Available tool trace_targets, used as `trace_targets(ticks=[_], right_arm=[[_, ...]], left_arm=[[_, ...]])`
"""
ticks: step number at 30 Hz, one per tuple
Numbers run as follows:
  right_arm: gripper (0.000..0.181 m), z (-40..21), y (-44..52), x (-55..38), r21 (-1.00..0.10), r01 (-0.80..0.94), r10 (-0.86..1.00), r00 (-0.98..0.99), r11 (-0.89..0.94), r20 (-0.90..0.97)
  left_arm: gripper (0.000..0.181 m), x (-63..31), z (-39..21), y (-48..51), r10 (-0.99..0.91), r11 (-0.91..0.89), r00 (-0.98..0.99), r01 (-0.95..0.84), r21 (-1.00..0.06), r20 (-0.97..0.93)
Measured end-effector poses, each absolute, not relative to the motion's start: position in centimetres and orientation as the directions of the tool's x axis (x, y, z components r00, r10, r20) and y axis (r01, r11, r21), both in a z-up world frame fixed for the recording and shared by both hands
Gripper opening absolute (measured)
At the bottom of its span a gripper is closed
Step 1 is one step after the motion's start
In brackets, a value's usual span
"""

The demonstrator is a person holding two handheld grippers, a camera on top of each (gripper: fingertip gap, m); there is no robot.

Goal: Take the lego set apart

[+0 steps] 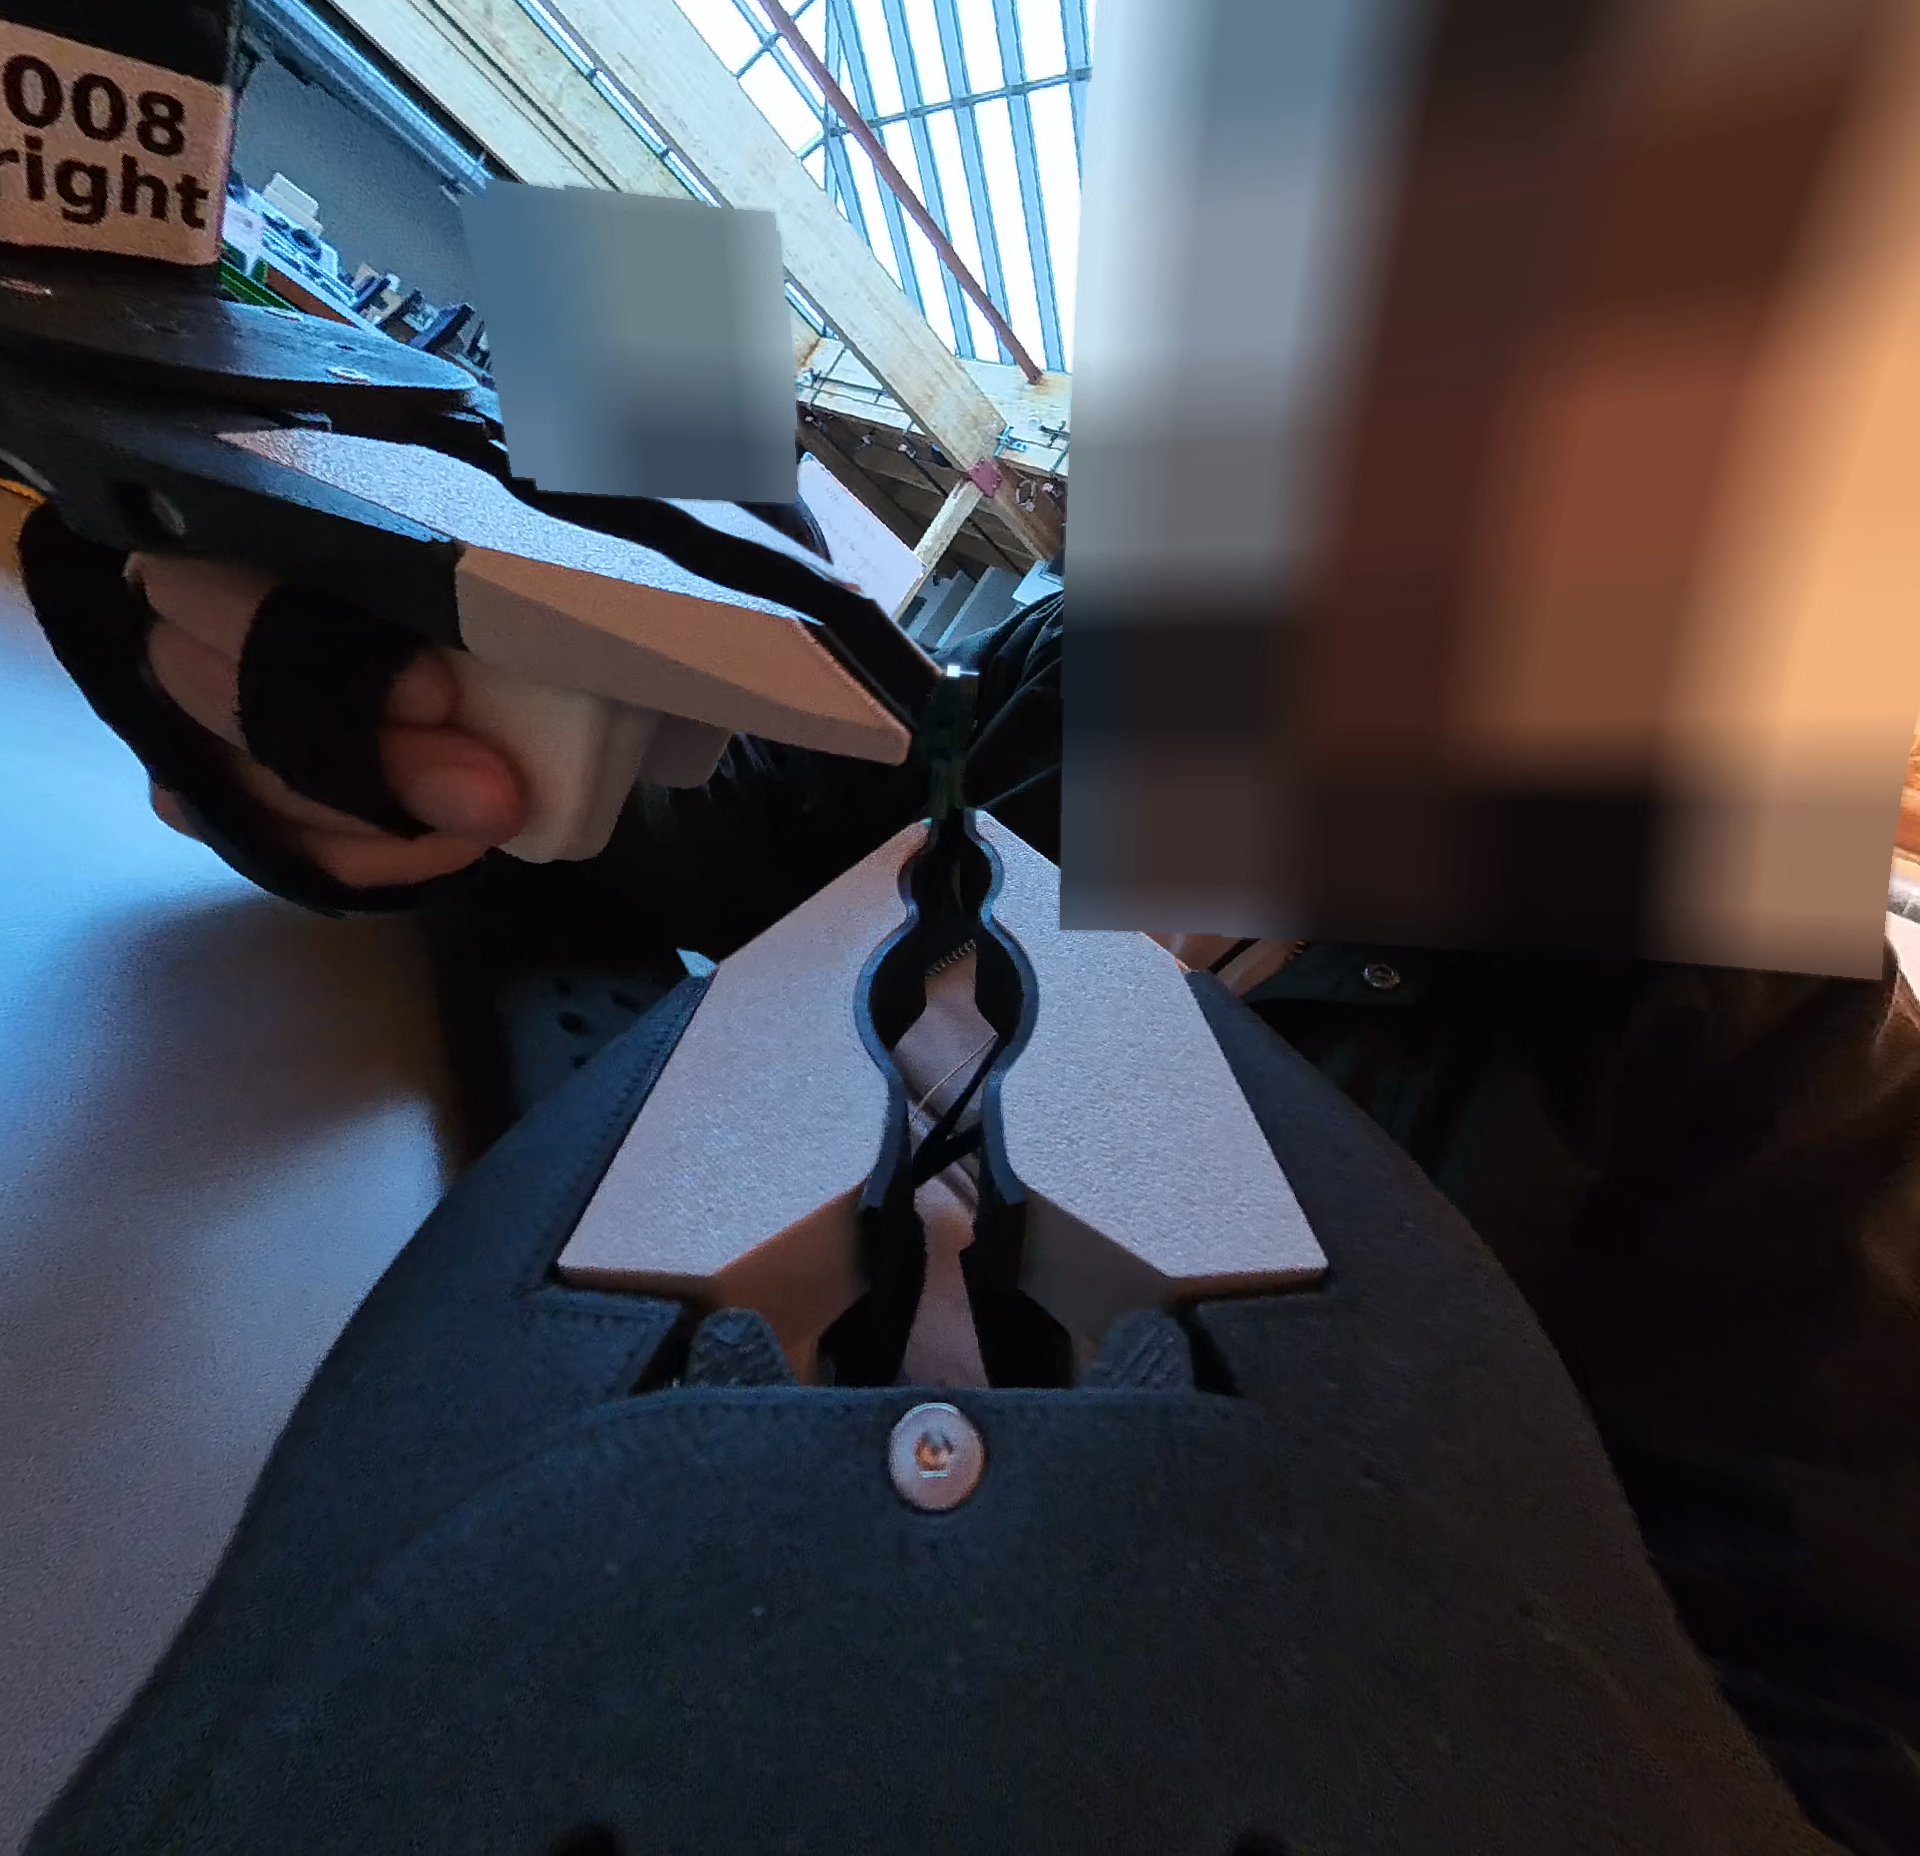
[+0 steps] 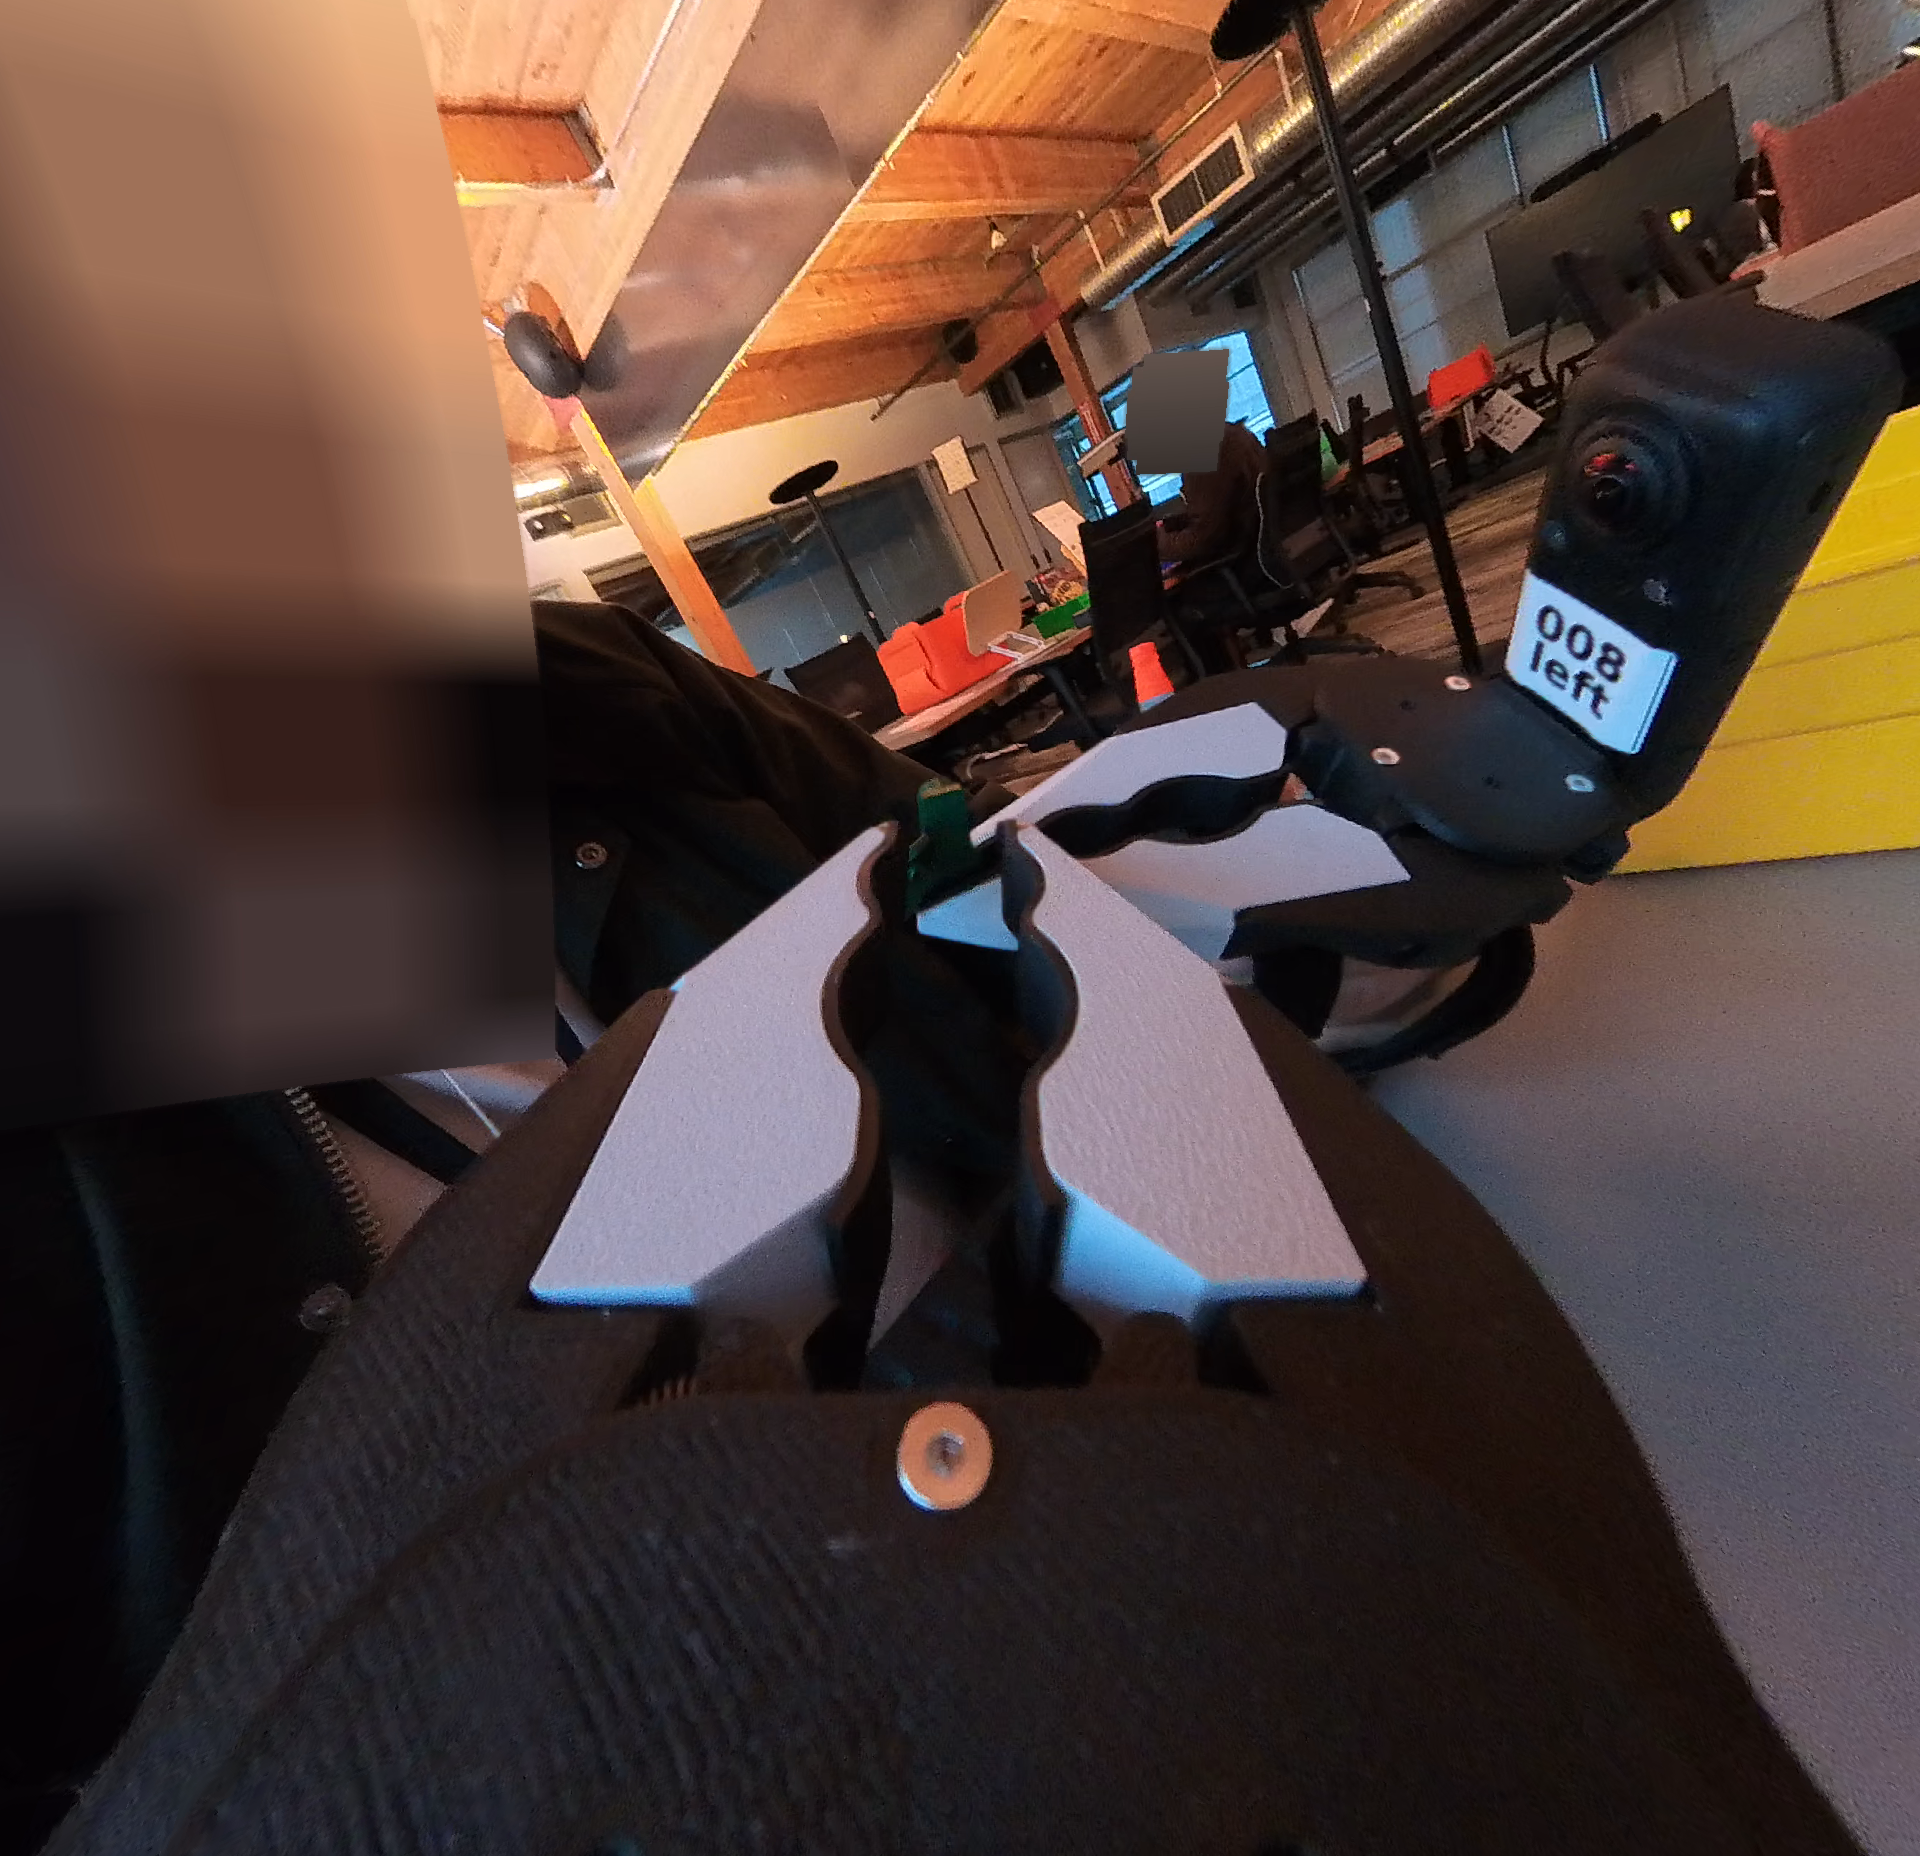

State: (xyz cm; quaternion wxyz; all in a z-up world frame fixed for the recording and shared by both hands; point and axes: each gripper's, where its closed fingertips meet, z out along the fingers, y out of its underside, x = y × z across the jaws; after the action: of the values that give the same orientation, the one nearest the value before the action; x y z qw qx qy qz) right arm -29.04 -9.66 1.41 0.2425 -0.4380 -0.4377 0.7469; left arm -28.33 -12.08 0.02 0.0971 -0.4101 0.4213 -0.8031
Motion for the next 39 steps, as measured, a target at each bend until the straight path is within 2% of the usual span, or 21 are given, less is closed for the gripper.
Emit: trace_targets(ticks=[2,5,6,8,9,11,13,17,21,22,25,27,31,39], right_arm=[[0.008,1.4,-9.9,-29.1,-0.859,0.034,0.730,-0.512,-0.511,-0.454],[0.007,1.4,-9.4,-29.1,-0.871,0.026,0.761,-0.474,-0.491,-0.443],[0.007,1.2,-8.7,-29.0,-0.879,0.018,0.788,-0.435,-0.476,-0.436],[0.006,0.8,-7.1,-28.6,-0.886,0.005,0.831,-0.347,-0.463,-0.436],[0.006,0.4,-6.2,-28.3,-0.895,0.004,0.855,-0.294,-0.447,-0.428],[0.006,-0.3,-4.7,-27.9,-0.906,0.014,0.887,-0.196,-0.423,-0.417],[0.005,-0.5,-4.0,-27.7,-0.899,0.019,0.887,-0.155,-0.438,-0.435],[0.006,-1.8,-3.7,-28.2,-0.892,0.068,0.885,-0.119,-0.446,-0.451],[0.006,-2.2,-3.3,-28.2,-0.895,0.077,0.891,-0.088,-0.440,-0.446],[0.006,-2.3,-3.2,-28.2,-0.894,0.078,0.891,-0.080,-0.441,-0.447],[0.006,-2.4,-3.0,-28.3,-0.885,0.066,0.882,-0.076,-0.461,-0.465],[0.006,-2.4,-2.8,-28.4,-0.873,0.060,0.870,-0.075,-0.484,-0.488],[0.006,-2.8,-2.8,-28.7,-0.870,0.063,0.867,-0.073,-0.488,-0.492],[0.006,-0.5,-4.0,-28.5,-0.863,-0.023,0.849,-0.195,-0.505,-0.491]], left_arm=[[0.000,-28.2,-0.2,-12.1,-0.501,-0.625,-0.640,-0.198,-0.755,0.583],[0.001,-28.0,-0.3,-11.5,-0.524,-0.642,-0.612,-0.173,-0.747,0.592],[0.010,-27.6,-0.7,-10.6,-0.560,-0.650,-0.565,-0.154,-0.744,0.606],[0.047,-26.9,-1.9,-7.7,-0.677,-0.649,-0.383,-0.092,-0.755,0.629],[0.052,-27.0,-2.1,-6.4,-0.740,-0.618,-0.303,-0.046,-0.785,0.600],[0.047,-27.7,-1.7,-4.7,-0.857,-0.501,-0.163,0.044,-0.864,0.488],[0.042,-27.9,-2.0,-3.8,-0.938,-0.348,-0.012,0.053,-0.936,0.348],[0.024,-27.2,-2.6,-4.0,-0.975,-0.211,0.072,0.000,-0.977,0.210],[0.008,-27.2,-2.8,-4.2,-0.972,-0.234,0.040,-0.013,-0.972,0.233],[0.009,-27.3,-2.9,-4.1,-0.969,-0.244,0.044,-0.013,-0.970,0.243],[0.031,-27.3,-3.3,-3.8,-0.948,-0.317,0.033,-0.022,-0.948,0.316],[0.033,-27.1,-3.7,-3.8,-0.939,-0.343,0.026,-0.037,-0.939,0.342],[0.012,-27.0,-3.9,-4.1,-0.939,-0.343,0.008,-0.051,-0.938,0.344],[0.010,-27.8,-2.0,-5.1,-0.792,-0.585,-0.228,0.016,-0.811,0.566]])
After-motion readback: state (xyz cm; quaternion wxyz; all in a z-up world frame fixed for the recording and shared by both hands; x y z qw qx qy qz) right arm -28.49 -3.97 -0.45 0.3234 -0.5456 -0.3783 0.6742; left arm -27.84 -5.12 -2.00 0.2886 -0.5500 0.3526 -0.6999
